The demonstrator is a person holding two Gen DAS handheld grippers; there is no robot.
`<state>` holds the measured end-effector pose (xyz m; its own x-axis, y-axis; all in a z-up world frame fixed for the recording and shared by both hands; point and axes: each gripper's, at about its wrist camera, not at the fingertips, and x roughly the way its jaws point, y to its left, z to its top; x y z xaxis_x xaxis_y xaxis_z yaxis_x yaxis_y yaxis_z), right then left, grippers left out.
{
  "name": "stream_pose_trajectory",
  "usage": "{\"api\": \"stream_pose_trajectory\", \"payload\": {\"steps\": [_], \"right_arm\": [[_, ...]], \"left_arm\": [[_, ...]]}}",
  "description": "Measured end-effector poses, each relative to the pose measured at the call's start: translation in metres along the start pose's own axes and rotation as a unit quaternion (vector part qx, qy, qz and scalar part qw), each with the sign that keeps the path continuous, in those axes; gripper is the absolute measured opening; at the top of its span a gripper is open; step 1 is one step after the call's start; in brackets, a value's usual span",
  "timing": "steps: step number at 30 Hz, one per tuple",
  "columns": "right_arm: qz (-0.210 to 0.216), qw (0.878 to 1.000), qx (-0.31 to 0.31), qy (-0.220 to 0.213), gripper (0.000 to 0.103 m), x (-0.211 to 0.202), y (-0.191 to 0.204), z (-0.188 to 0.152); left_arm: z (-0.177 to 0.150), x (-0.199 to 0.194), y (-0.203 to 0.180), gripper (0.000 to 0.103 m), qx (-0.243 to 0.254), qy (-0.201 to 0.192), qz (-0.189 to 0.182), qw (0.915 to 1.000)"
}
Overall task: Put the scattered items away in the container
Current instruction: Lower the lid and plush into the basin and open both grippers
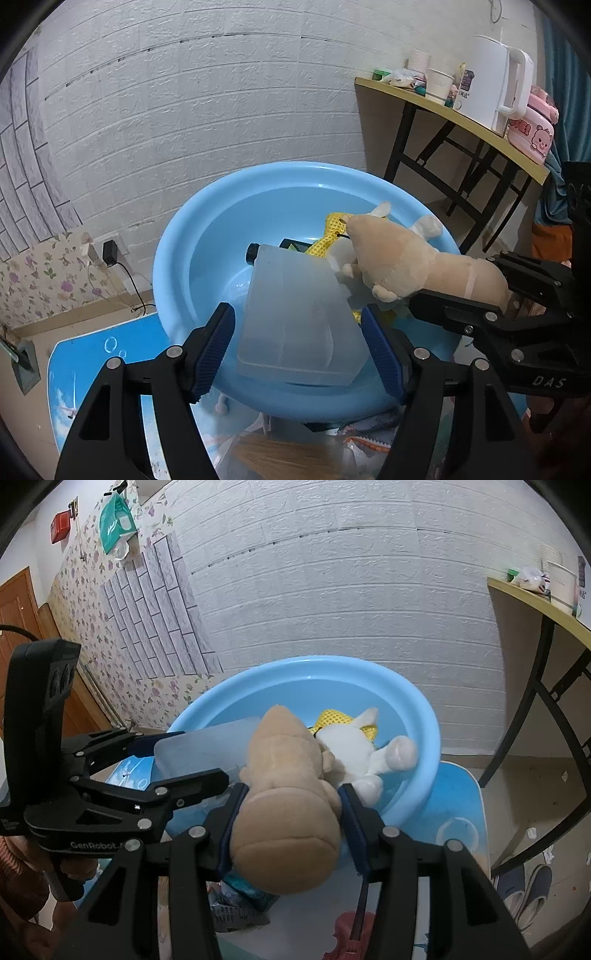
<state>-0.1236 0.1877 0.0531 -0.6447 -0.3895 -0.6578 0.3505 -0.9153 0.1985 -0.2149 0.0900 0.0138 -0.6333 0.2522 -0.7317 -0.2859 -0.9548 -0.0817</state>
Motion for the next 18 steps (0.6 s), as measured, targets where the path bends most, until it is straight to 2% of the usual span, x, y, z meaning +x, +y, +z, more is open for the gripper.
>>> {"api": "stream_pose_trajectory", "payload": {"steps": [3, 5, 6, 18], "right_arm": [[0.0, 1.0, 0.002, 0.002, 0.055, 0.0, 0.002, 0.0], [0.003, 1.0, 0.001, 0.003, 0.065, -0.001, 0.006, 0.0], [0.005, 1.0, -0.001, 0.003, 0.067, -0.002, 0.008, 0.001], [-0.013, 1.0, -0.008, -0.022, 0.068, -0.034, 0.023, -0.001]], "left_arm": [[-0.003, -0.004, 0.0, 0.071, -0.002, -0.002, 0.002, 1.0], [-0.004, -0.008, 0.001, 0.071, -0.003, -0.004, 0.004, 1.0], [-0.004, -0.01, 0.002, 0.071, -0.005, -0.006, 0.005, 1.0], [-0.021, -0.047, 0.017, 0.071, -0.022, -0.025, 0.022, 0.9992]]}}
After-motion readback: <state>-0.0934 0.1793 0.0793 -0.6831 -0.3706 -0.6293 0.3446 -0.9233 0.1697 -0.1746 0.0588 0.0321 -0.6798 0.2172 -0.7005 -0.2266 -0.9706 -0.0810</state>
